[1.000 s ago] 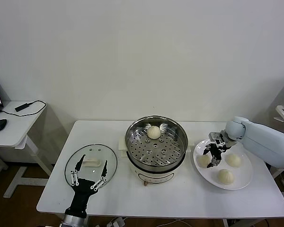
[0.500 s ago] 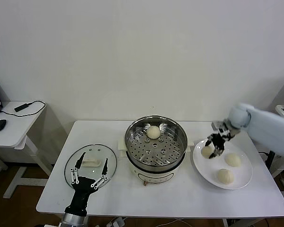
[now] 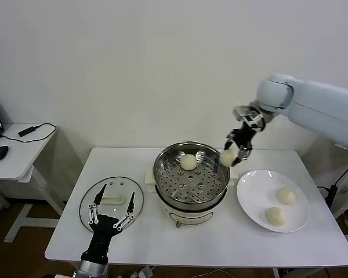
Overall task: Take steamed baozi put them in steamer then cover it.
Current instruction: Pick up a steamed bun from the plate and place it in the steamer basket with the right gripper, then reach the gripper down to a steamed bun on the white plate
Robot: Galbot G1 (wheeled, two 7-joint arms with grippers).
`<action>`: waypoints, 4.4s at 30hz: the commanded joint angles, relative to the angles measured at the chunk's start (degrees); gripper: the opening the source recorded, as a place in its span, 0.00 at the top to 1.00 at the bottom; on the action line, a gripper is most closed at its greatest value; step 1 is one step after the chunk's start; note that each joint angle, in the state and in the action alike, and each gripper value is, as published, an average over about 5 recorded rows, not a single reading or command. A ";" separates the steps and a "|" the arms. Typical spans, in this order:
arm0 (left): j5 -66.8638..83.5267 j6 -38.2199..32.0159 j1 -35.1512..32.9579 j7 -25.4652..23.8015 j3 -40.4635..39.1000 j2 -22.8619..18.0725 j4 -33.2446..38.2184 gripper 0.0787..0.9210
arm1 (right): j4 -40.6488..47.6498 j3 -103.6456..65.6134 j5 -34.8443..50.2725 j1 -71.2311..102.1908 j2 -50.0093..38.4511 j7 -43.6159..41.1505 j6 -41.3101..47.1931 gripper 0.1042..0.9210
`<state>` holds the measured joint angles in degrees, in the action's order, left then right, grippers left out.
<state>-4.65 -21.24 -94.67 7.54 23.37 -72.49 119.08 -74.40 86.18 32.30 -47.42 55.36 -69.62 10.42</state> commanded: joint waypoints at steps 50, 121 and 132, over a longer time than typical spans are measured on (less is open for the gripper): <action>0.41 -0.42 -0.22 0.69 1.23 -0.12 -0.33 0.12 | 6.08 2.05 4.49 7.82 17.98 10.70 5.81 0.12; -2.01 -0.26 -1.10 1.44 1.04 -1.18 -0.62 0.12 | 6.96 -11.99 -19.99 32.69 -23.05 7.90 -5.99 0.31; -1.97 -0.28 -1.14 1.57 0.44 -0.77 0.85 0.12 | -3.86 1.66 -18.96 4.00 -21.40 1.93 -11.00 0.33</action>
<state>-6.64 -21.53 -95.79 9.09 23.85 -73.28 119.52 -72.58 80.48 13.16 -26.88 33.06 -65.03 2.11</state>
